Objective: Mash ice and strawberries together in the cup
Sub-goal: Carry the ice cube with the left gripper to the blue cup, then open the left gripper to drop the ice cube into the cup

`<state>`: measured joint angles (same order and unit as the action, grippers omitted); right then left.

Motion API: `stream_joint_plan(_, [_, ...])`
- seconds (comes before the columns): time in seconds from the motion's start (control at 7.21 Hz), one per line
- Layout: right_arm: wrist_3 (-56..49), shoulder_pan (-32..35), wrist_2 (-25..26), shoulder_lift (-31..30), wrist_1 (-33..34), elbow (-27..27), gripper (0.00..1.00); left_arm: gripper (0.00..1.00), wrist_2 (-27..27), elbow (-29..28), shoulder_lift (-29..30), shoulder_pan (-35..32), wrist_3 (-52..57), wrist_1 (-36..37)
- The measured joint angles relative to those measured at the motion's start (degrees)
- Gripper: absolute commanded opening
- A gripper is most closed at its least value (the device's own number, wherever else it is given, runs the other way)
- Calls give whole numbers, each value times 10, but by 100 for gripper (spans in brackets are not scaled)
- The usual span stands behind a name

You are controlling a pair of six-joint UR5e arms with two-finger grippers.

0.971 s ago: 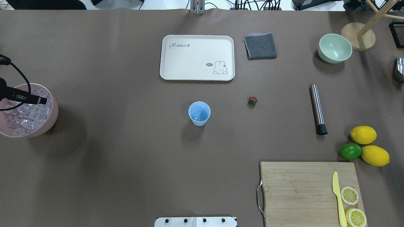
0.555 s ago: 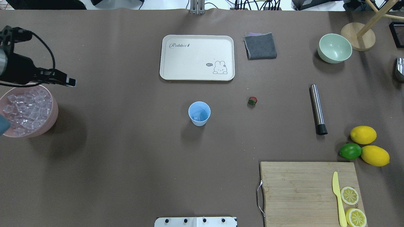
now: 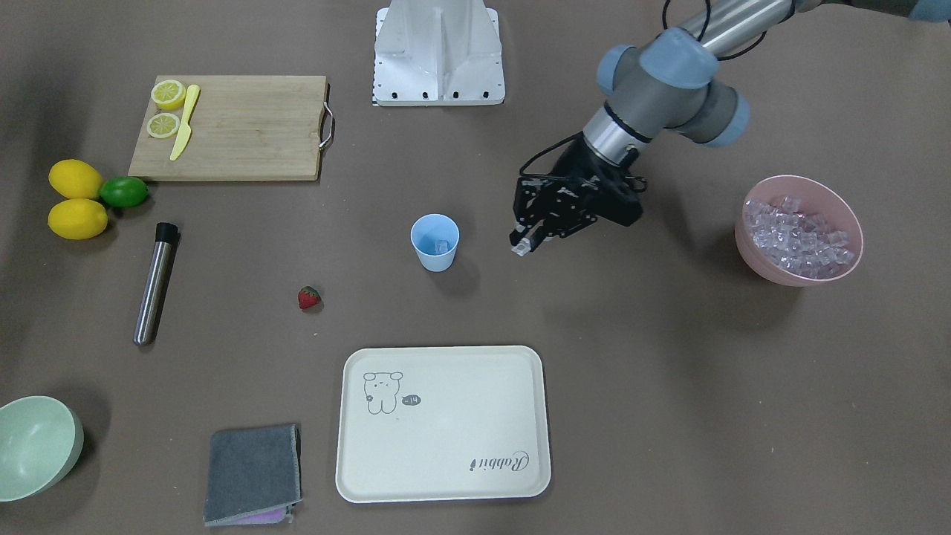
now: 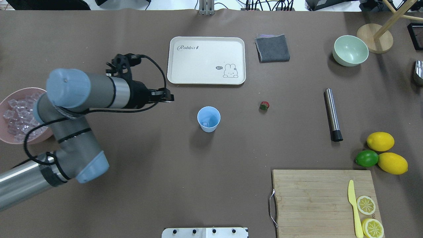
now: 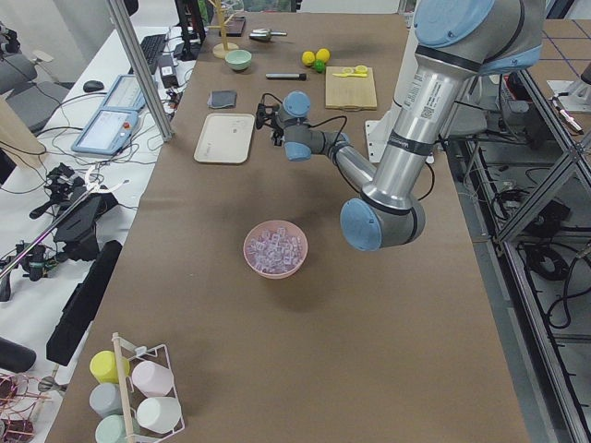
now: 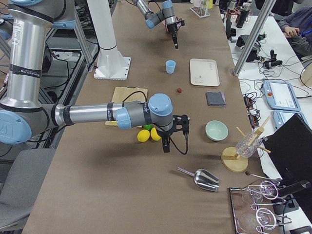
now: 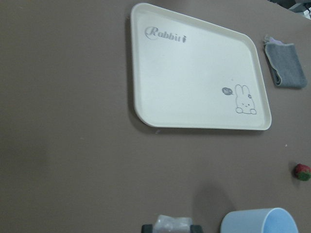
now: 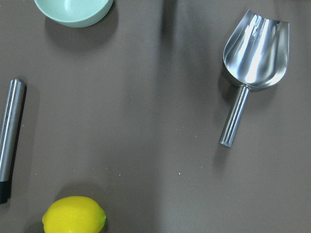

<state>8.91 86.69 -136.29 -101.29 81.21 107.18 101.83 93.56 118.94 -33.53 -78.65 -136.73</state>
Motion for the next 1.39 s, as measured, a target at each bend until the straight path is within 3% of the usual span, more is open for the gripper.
stream_joint_plan(0.14, [1, 0, 0, 0, 0, -1, 100, 0, -44, -18, 32, 26, -10, 1])
stream_joint_plan(0.42, [2, 0, -1, 0, 1, -2, 100, 0, -75, -26, 56, 42, -21, 0])
stream_joint_plan(1.25, [5, 0, -5, 0, 2, -9, 100, 0, -152, -20, 57, 95, -23, 0])
stream_joint_plan(1.39, [5, 0, -5, 0, 2, -10, 100, 31, -156, -19, 55, 99, -22, 0])
